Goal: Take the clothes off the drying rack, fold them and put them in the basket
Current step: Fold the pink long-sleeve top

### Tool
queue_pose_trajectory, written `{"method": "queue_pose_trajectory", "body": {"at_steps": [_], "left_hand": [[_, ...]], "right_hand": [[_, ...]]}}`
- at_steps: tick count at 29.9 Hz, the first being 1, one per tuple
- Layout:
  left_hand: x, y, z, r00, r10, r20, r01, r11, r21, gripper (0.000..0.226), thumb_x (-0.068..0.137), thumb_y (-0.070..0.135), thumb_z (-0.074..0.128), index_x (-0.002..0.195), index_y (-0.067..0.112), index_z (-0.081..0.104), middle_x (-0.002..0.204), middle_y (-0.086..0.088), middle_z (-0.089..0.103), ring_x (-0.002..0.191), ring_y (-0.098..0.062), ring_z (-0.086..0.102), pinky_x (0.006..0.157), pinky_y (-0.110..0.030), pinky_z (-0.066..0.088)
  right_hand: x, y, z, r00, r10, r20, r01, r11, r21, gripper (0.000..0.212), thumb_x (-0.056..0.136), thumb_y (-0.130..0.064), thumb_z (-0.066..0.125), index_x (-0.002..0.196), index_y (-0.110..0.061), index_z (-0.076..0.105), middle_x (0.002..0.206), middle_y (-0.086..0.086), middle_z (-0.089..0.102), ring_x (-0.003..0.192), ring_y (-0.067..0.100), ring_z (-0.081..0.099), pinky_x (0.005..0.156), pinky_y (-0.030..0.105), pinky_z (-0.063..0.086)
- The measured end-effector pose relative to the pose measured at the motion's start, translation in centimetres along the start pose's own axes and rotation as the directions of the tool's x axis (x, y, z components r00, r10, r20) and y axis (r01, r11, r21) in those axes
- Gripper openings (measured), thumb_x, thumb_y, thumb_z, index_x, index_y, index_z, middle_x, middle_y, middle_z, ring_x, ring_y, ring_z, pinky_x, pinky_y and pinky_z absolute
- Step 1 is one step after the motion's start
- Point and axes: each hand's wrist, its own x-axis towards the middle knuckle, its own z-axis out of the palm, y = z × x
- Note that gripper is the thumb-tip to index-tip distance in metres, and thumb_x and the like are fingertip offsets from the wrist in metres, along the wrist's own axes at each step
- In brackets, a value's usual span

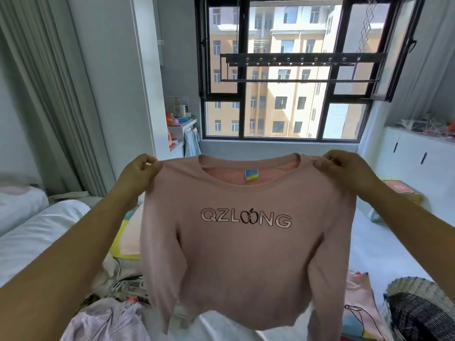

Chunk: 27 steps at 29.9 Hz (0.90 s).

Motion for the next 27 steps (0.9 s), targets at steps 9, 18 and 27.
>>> {"method": "queue_pose_trajectory", "body": {"at_steps": [9,18,27], "left_hand": [[-1.2,-0.2,0.3,0.998,0.013,0.055,-0.015,1.000,0.023,0.022,0.094,0.019,0.051,0.072,0.022,0.052,0.067,0.002,0.046,0.059,-0.011,0.038,0.053,-0.024,0.028],[-1.5,0.6,-0.9,0.987,0.044,0.154,-0.054,0.997,0.062,0.027,0.096,0.023,0.049,0.070,0.024,0.056,0.058,0.008,0.055,0.054,-0.008,0.047,0.050,-0.023,0.036],[-0.5,-1.9,0.6,0.937,-0.126,0.325,0.132,0.991,0.002,0.027,0.083,0.024,0.065,0.056,0.021,0.066,0.051,0.010,0.062,0.046,-0.002,0.055,0.042,-0.012,0.043]], "right_hand": [[-1.4,0.0,0.0,0.996,0.080,0.034,-0.083,0.993,0.086,0.022,0.090,-0.028,0.058,0.082,-0.008,0.065,0.076,0.005,0.059,0.075,0.021,0.053,0.061,0.025,0.040],[-2.9,0.0,-1.8,0.990,0.081,0.112,-0.094,0.990,0.109,0.026,0.089,-0.033,0.059,0.084,-0.008,0.066,0.079,0.005,0.061,0.070,0.016,0.053,0.060,0.024,0.041],[-1.0,2.4,1.0,0.971,0.172,0.165,-0.193,0.973,0.124,0.020,0.086,-0.031,0.064,0.081,-0.011,0.065,0.072,-0.001,0.058,0.066,0.011,0.050,0.057,0.022,0.038]]}}
